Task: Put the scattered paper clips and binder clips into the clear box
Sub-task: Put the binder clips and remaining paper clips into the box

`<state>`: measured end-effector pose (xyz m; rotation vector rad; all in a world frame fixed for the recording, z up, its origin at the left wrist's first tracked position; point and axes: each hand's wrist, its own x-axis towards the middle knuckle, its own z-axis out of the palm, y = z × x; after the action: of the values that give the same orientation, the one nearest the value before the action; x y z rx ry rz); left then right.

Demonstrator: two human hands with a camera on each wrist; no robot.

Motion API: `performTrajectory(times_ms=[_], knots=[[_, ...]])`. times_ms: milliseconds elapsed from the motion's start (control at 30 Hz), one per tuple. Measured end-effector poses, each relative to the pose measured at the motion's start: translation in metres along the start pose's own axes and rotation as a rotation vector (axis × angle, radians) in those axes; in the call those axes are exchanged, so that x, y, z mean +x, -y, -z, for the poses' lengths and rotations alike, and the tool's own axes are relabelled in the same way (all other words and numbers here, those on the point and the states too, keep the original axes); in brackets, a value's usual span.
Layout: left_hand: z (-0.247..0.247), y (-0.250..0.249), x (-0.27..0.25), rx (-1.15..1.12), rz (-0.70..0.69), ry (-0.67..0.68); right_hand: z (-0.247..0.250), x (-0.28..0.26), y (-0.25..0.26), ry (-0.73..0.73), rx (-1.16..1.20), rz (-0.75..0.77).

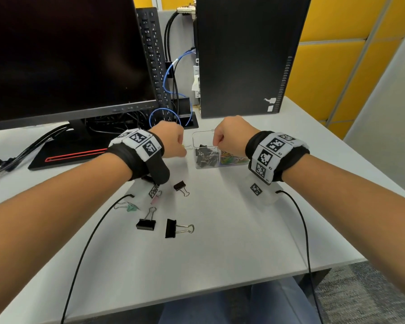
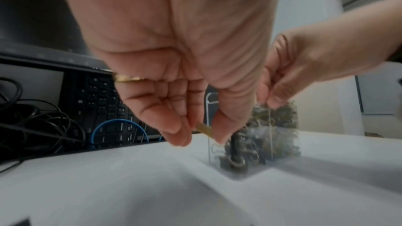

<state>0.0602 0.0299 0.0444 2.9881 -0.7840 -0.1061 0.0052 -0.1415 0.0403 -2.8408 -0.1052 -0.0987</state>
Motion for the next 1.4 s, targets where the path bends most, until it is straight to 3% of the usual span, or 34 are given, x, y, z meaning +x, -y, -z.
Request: performTrajectory(times_ms=[233, 333, 567, 800, 933, 1100, 1400], knots=[[0.013, -0.024, 0.010, -0.229, -0.095, -0.271, 0.005, 0.000, -0.004, 0.003, 0.042, -0.004], [0.008, -0.032, 0.016, -0.254, -0.133, -0.304, 0.005, -0.001, -0.006, -0.006, 0.056, 0.003], [0.002, -0.037, 0.019, -0.067, -0.248, -0.094, 0.005, -0.001, -0.004, 0.031, -0.008, 0.012], [0.009, -0.013, -0.006, -0.081, -0.165, -0.078, 0.000, 0.001, -0.003, 0.010, -0.032, 0.010], [-0.008, -0.005, -0.026, 0.090, -0.171, 0.106, -0.003, 0.003, -0.001, -0.011, -0.047, -0.010], [-0.037, -0.001, -0.034, 0.092, -0.159, 0.352, -0.004, 0.000, 0.003, -0.027, -0.075, -0.014], [-0.034, 0.005, -0.038, 0.055, -0.160, 0.262, -0.003, -0.001, 0.004, -0.017, -0.065, -0.033]])
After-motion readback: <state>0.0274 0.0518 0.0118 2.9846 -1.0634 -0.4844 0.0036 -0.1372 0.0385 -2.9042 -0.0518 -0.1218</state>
